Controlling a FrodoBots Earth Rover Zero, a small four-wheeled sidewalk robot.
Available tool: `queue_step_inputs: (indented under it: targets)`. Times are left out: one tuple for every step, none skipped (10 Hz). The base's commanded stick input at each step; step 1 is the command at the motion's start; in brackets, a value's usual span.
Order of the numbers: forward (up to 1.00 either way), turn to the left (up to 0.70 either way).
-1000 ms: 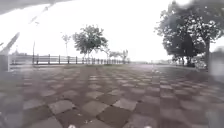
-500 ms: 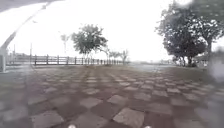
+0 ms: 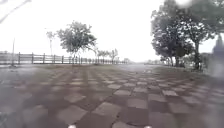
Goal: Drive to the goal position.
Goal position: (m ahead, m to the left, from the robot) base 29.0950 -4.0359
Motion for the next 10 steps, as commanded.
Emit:
queue_step_inputs:
  targets:
    - [0.70,0.00]
    - [0.70,0.00]
    - [0.70,0.00]
    - [0.71,0.00]
    - [0.85,0.00]
    - [0.67,0.00]
    - [0.14,0.00]
    - [0.00,0.00]
    - [0.91,0.00]
    - [1.00,0.00]
